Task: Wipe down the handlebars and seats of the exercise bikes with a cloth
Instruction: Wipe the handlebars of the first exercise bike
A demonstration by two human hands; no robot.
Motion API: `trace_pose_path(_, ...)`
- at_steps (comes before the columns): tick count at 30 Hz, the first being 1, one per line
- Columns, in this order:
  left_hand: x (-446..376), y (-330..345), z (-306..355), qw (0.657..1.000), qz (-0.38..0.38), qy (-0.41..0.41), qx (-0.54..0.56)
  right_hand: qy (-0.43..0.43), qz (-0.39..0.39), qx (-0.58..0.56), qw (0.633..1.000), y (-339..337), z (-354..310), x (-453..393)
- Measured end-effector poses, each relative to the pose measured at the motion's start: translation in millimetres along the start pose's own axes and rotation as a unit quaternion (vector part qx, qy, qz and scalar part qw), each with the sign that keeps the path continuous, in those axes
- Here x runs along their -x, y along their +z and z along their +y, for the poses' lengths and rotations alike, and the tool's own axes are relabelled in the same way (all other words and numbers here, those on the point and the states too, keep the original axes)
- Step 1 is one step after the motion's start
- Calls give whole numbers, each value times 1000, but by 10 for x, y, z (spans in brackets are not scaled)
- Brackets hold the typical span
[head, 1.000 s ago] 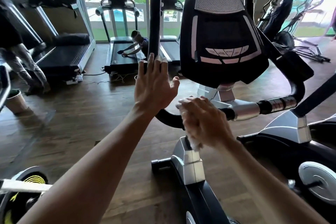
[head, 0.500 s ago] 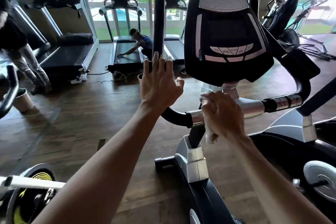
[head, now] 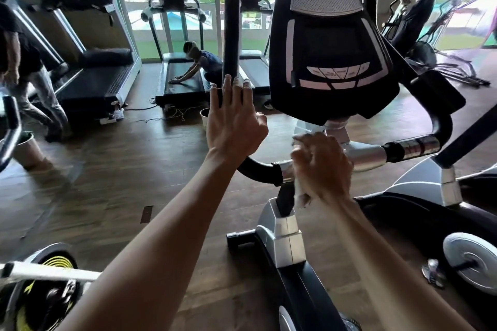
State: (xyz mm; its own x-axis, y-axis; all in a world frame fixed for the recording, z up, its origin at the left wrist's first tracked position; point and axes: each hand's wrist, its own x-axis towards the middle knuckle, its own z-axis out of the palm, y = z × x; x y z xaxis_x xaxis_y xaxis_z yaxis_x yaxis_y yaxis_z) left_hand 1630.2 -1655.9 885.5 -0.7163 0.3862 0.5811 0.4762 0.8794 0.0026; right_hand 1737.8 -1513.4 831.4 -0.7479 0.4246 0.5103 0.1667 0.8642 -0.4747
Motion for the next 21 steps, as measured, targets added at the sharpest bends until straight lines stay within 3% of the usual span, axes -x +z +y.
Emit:
trace_pose_path(3, 14, 9, -11, 1000, 10, 3, 1, -109, -31, 21, 993, 164, -360, 227)
trace_pose_path(6, 45, 2, -74, 1000, 3, 25, 6, -201, -35, 10, 979, 142, -184, 196)
trace_pose_path(10, 67, 20, -67, 1000, 7, 31, 2, -130, 9, -4, 991, -11, 174, 51)
trace_pose_path(13, 63, 57, -47, 1000, 8, 14, -1, -67, 28, 15, 997, 86, -46, 114)
trace_pose_path(18, 49, 64, -66, 1000, -13, 22, -1, -94, -65, 100, 988, 170, -533, 153)
trace_pose_path(21, 57, 45, -70, 999, -28, 24, 7, -132, -94, 73, 984, 136, -460, 156)
